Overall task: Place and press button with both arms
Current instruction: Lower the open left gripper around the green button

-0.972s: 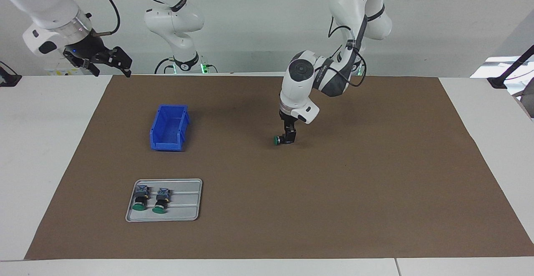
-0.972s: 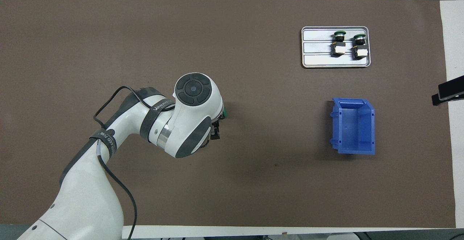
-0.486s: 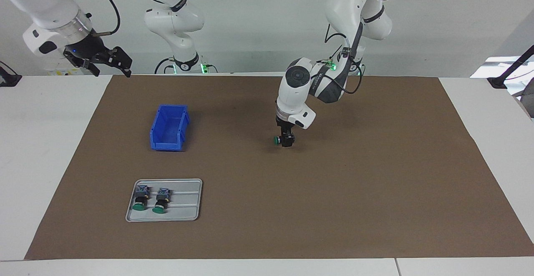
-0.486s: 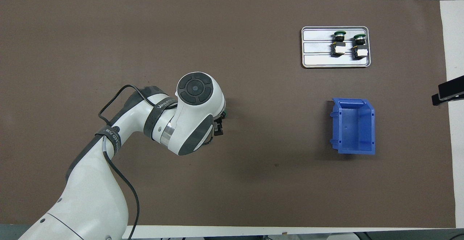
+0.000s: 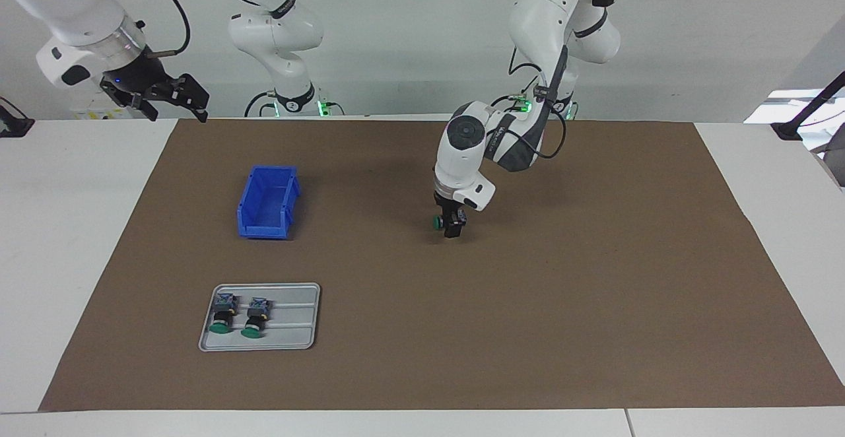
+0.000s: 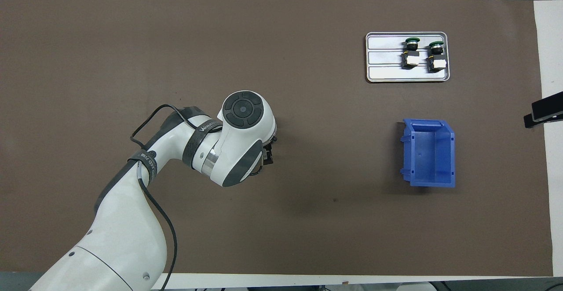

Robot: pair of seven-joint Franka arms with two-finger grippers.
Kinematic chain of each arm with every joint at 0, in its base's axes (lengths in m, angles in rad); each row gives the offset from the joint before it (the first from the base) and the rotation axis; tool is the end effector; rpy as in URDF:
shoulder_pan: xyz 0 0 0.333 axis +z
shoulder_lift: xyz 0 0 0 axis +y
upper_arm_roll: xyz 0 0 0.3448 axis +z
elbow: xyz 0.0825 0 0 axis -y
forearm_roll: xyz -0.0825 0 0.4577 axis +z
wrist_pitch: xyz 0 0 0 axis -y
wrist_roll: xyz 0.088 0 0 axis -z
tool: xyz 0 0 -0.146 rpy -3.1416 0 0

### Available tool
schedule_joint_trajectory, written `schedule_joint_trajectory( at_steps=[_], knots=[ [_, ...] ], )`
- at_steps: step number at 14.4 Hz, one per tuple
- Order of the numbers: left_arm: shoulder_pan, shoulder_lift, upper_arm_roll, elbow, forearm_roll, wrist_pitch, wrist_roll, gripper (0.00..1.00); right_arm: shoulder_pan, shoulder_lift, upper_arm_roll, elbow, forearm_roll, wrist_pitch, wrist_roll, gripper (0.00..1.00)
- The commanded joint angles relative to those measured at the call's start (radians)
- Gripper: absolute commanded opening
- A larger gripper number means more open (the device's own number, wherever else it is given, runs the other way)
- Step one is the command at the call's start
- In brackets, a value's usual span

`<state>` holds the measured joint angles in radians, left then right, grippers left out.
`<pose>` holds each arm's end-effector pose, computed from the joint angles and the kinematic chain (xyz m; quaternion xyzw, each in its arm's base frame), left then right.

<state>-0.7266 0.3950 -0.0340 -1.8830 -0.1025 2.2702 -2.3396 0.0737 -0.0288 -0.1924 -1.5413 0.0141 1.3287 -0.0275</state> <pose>0.5018 -0.4844 0.2386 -0.6786 -0.7331 0.0457 0.0030 0.5806 -0.0685 0.6291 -0.9947 0.0440 0.0911 0.0164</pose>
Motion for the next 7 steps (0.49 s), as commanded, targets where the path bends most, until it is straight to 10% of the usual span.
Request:
schedule_joint_trajectory(
  at_steps=[1, 7],
  knots=[
    [-0.013, 0.001, 0.009, 0.002, 0.013, 0.015, -0.024, 0.65, 0.000, -0.022, 0.001, -0.022, 0.001, -0.005, -0.008, 1.00],
    [-0.013, 0.001, 0.009, 0.004, 0.013, 0.011, -0.023, 0.34, 0.000, -0.022, 0.001, -0.022, 0.001, -0.003, -0.008, 1.00]
  ],
)
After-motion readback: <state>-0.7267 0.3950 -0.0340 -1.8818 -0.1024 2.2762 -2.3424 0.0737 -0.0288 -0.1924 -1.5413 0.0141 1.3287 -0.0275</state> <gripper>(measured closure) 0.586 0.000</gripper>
